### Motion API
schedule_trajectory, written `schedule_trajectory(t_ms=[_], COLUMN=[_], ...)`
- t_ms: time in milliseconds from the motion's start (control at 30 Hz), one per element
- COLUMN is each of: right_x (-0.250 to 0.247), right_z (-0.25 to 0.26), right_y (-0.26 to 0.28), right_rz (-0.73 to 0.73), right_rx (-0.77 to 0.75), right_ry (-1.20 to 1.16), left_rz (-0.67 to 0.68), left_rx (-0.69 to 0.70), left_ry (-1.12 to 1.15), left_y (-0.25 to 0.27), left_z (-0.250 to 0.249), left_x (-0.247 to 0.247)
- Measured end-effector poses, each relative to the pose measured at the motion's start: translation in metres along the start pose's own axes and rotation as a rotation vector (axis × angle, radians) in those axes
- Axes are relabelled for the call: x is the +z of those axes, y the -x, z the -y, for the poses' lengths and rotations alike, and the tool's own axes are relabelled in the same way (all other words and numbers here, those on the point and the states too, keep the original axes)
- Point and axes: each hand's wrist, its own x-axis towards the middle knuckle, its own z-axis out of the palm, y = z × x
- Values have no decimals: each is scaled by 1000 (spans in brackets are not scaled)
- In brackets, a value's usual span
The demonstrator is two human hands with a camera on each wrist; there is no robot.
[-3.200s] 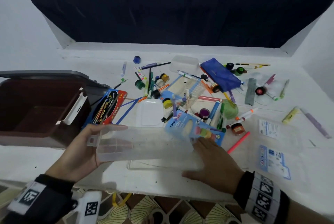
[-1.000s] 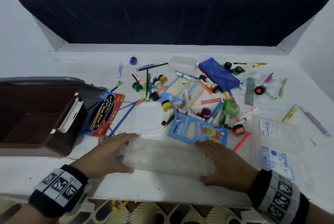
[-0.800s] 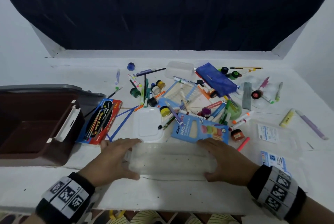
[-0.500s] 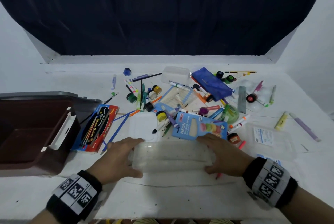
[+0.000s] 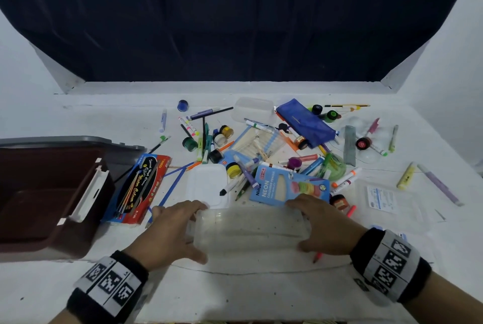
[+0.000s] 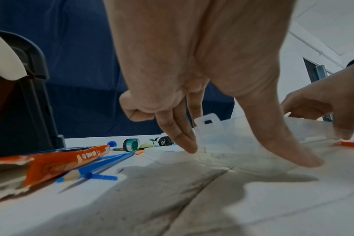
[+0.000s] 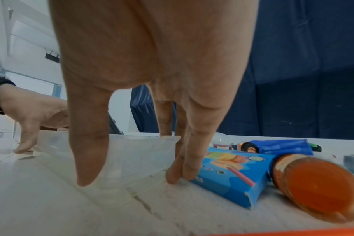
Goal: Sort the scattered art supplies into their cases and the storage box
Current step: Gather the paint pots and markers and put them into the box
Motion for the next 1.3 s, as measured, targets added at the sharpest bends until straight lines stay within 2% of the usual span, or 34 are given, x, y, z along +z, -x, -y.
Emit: schedule_trajectory(t_ms=[200,367,433,500,567,633,733,800,1033,1133,1300], right_x=[-4,-8,-14,-21,-27,-33,-38,-40,-42,-44,-50], right_z=[4,-1,-5,-12,-19,-26,-37,-42,-62,-74,-90], right_y=[-2,5,8,10,11,11,9,6,-8,-11,-15], right_rz=[31,4,-97,-256,-397,-447,-379,-338,-155,-104,-59], right_rx=[8,53,94,137,171,253,394,406,307,252,123], right_ry=[40,18,-54,-108,-74,-51,0,28,134,216,169], left_rz=[75,232,175,92,32,-7,-42,-42,35,34,-2], left_rx=[-24,13,85,154,212,251,255,254,208,176,135], left_ry=[-132,-137,-134,-89,-62,-83,-195,-255,-430,-471,-485], left_y=[-5,-4,-9,-20,-38,-59,-89,-107,-137,-140,-147], left_z=[-4,-4,-4,-4,-6,-15,-28,-33,-40,-45,-49], left_x=[-2,-31,-46,-56,-59,-59,-54,-49,-38,-33,-28])
